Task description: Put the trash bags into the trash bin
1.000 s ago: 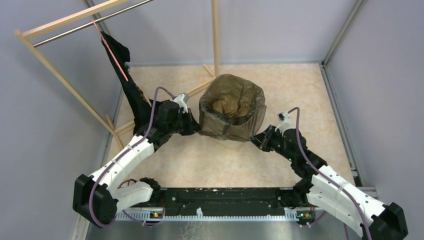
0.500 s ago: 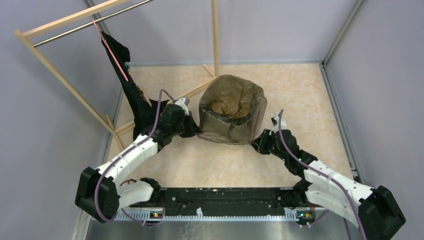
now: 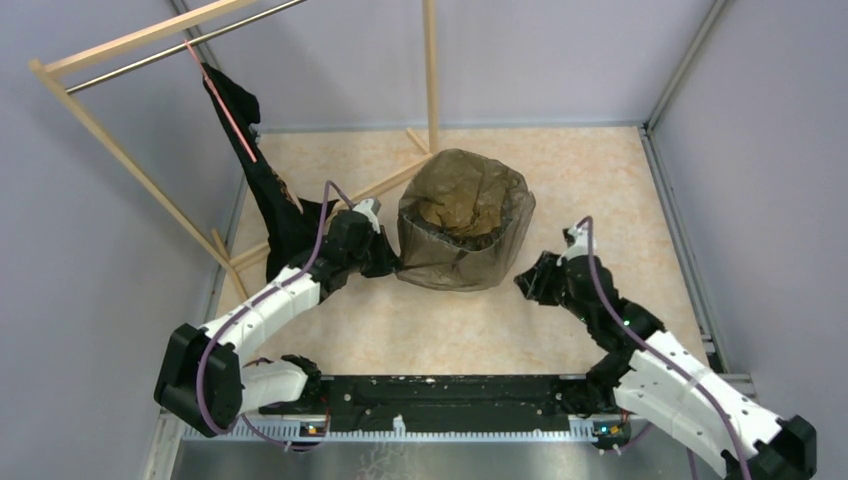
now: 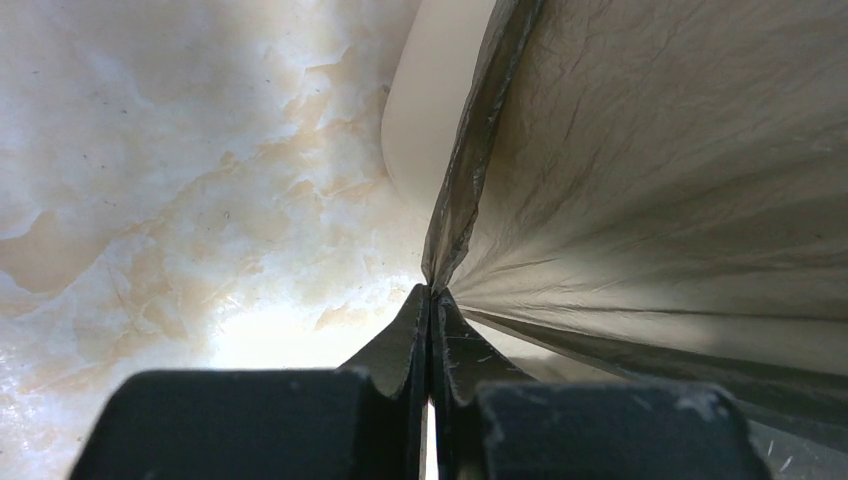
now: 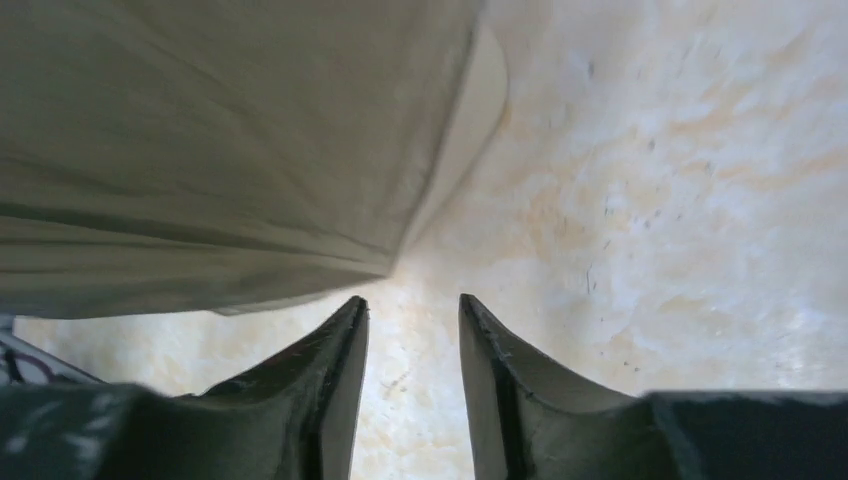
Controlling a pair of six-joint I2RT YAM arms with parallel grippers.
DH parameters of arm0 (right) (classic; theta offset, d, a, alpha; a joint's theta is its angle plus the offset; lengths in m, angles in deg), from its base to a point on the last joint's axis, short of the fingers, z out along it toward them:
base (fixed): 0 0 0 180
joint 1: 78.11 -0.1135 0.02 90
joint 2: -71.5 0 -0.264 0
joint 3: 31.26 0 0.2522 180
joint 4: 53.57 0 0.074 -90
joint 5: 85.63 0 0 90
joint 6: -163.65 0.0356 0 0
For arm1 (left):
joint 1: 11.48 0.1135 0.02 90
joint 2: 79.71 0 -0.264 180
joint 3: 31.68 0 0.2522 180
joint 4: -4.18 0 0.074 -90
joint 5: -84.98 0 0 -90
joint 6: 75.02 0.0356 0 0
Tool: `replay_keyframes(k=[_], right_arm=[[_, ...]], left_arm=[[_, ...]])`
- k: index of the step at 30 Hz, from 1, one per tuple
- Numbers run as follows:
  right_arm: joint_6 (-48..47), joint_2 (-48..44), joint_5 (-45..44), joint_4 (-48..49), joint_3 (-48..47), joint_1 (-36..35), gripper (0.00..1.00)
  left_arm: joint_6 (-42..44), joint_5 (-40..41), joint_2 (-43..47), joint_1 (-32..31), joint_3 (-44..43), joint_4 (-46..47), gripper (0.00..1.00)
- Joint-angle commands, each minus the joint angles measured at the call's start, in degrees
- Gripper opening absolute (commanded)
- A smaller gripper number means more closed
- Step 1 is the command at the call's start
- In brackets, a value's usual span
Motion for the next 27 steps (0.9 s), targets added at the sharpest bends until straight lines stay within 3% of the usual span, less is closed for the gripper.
replay_keyframes(k=[1,5,10,14,19,24,27], right_arm=[[-7.5,-4.7,-7.5,-13.2,-16.6,-0.4,0.44],[-17.6,0.2,-7.9,-17.0,-31.9,-0.4,0.63],[-26.8,15.1,1.3,-17.9,-49.3,-0.4,0.77],[-28.8,28.8,8.3,-21.7,-61.8,-0.5,0.77],[-28.9,39.9,12.2,-21.1,-66.5,-1.2,0.75],[-33.1,50.5,5.3,-28.6,-72.9,-5.5,0.72],[-35.3,56.1,-2.0,-34.4,-74.8,-7.6,0.64]], left_arm=[[1.4,1.5,2.1,0.0,-0.4,-0.6,0.07],[1.8,1.6,3.0,0.0,-0.9,-0.8,0.08],[1.6,1.5,2.6,0.0,-1.2,-0.8,0.08],[1.2,0.5,3.2,0.0,-1.2,-1.4,0.08],[1.2,0.6,4.4,0.1,-1.4,-2.0,0.08],[1.6,0.6,4.1,0.0,-2.2,-2.6,0.08],[1.6,0.6,3.8,0.0,-2.3,-2.5,0.08]])
